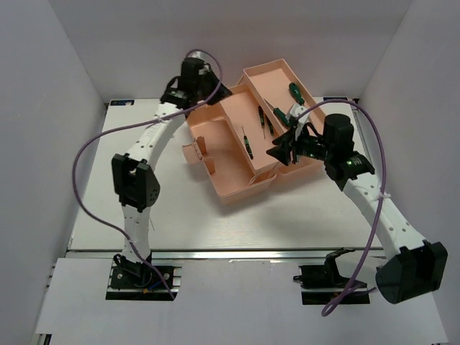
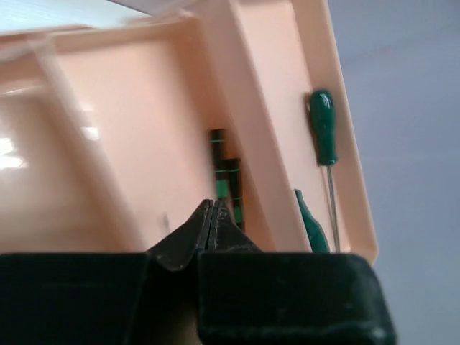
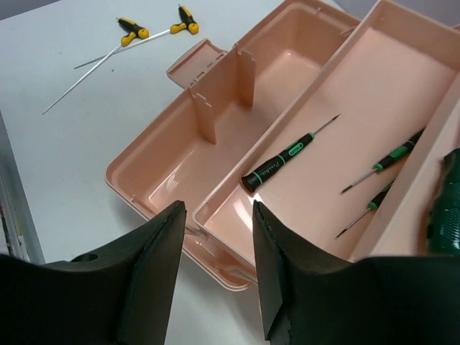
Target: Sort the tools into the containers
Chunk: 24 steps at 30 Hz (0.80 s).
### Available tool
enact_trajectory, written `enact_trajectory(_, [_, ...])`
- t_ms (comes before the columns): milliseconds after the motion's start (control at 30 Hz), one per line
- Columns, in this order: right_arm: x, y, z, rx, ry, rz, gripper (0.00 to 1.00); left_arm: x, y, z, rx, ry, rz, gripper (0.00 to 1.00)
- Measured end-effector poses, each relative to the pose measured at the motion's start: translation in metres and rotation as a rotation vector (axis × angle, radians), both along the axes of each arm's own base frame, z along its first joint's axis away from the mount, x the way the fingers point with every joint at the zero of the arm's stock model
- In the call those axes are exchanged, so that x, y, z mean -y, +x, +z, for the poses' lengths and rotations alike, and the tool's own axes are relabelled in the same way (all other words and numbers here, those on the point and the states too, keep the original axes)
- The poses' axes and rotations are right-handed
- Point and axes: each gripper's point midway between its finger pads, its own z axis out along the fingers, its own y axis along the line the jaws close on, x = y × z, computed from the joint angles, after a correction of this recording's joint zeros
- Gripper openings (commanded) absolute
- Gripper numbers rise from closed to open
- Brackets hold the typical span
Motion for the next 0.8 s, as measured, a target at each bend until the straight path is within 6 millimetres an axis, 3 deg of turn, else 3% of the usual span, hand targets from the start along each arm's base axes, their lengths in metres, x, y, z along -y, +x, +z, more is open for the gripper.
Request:
enact_trajectory(67, [-0.005,0.003,-0.007,-0.023,-0.007,0.014,0.44,-0.038,-0.006,0.015,0.026,0.054,0.048,0.05])
enact_trajectory(100, [-0.007,0.004,-0.011,-0.033,-0.01,0.019,0.33,-0.061,-0.013,0.017,0.031,0.094,0.076,0.1])
enact_trajectory(133, [-0.009,0.004,-0.013,-0.039,-0.012,0.027,0.25,-0.091,-0.023,0.017,0.022,0.146,0.113,0.27])
enact_trajectory(200, [-0.014,0.001,-0.017,-0.055,-0.016,0.045,0.05,-0.152,-0.042,0.013,0.013,0.248,0.197,0.42])
enact_trajectory(267, [-0.019,0.0,-0.019,-0.066,-0.016,0.061,0.06,-0.213,-0.065,-0.003,-0.043,0.366,0.29,0.49])
enact_trajectory(333, [-0.025,-0.002,-0.021,-0.078,-0.018,0.077,0.25,-0.264,-0.083,-0.028,-0.099,0.494,0.365,0.5])
enact_trajectory(367, [-0.027,-0.003,-0.023,-0.087,-0.018,0.082,0.33,-0.279,-0.094,-0.045,-0.144,0.551,0.375,0.5])
enact_trajectory(400, [-0.029,-0.004,-0.024,-0.093,-0.019,0.087,0.41,-0.289,-0.102,-0.063,-0.185,0.602,0.371,0.5])
enact_trajectory(500, [-0.032,-0.006,-0.027,-0.102,-0.027,0.099,0.46,-0.3,-0.124,-0.125,-0.318,0.724,0.302,0.49])
enact_trajectory(567, [-0.033,-0.006,-0.026,-0.101,-0.029,0.099,0.49,-0.303,-0.133,-0.154,-0.386,0.772,0.255,0.49])
enact_trajectory(800, [-0.03,-0.002,-0.025,-0.087,-0.043,0.077,0.53,-0.332,-0.128,-0.203,-0.485,0.827,0.223,0.53])
